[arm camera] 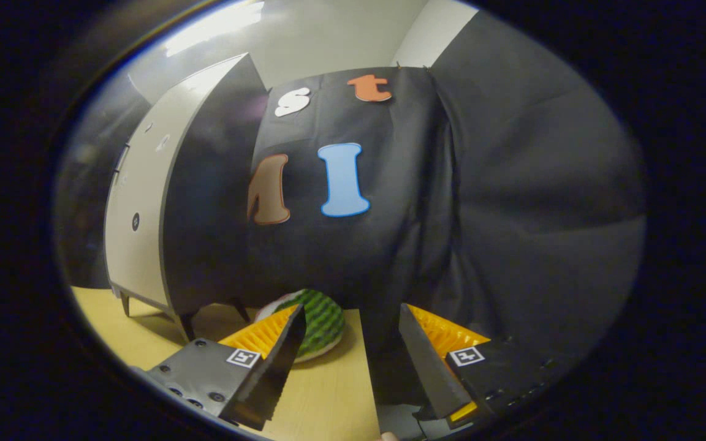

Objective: Open the shoe cabinet door, grab the shoes and put them into the shoe cabinet, then close the shoe cabinet door.

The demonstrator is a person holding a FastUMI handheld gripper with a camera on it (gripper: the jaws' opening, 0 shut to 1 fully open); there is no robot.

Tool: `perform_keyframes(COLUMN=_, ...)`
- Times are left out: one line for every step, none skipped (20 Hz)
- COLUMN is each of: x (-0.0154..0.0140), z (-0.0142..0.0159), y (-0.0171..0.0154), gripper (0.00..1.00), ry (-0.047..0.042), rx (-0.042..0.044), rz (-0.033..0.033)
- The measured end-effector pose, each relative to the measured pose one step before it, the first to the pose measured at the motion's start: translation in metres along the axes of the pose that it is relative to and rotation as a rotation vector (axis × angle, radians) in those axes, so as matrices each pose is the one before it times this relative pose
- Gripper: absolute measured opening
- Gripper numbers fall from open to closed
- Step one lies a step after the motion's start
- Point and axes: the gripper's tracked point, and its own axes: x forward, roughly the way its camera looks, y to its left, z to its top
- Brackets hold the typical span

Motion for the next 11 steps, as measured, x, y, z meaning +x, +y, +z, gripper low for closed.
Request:
perform_keyframes(x=0.00209, z=-0.01005, y=0.00083, gripper=0.96, ry=0.02151, rx=0.02238, rz=0.01845)
perform_keyframes(x=-0.00168, z=-0.01534, y=0.00271, gripper=0.96, ry=0.01177, rx=0.00359, rz=-0.00016)
perform_keyframes(x=0.00842, z=-0.00826, y=-0.00059, gripper=0.96, ry=0.00877, rx=-0.00994, rz=-0.00239)
perform_keyframes(x=-0.01001, z=-0.00365, y=0.00002, gripper=0.97, ry=-0.00737, rx=0.00381, rz=0.00041)
perform_keyframes(x=-0.00379, z=0.00302, y=-0.00256, gripper=0.97, ry=-0.00153, rx=0.0059, rz=-0.01178)
perform_keyframes(x=0.00131, z=0.0153, y=-0.0089, gripper=0.98, ry=-0.02285, rx=0.00575, rz=-0.02371)
perform_keyframes(x=-0.00053, z=0.00972, y=-0.00441, gripper=0.99, ry=-0.02022, rx=0.01478, rz=-0.00501)
perform_keyframes(x=0.00145, z=0.00451, y=-0.00555, gripper=0.98, ry=-0.00621, rx=0.00727, rz=-0.01196)
perform_keyframes(x=0.00102, z=0.00158, y=-0.0035, gripper=0.98, ry=0.00268, rx=0.00763, rz=0.00138)
perform_keyframes(x=0.00347, z=-0.00056, y=-0.00618, gripper=0.97, ry=0.00571, rx=0.01464, rz=-0.01345)
perform_keyframes(x=-0.00113, z=-0.00062, y=-0.0024, gripper=0.97, ry=0.0068, rx=0.04549, rz=-0.00008)
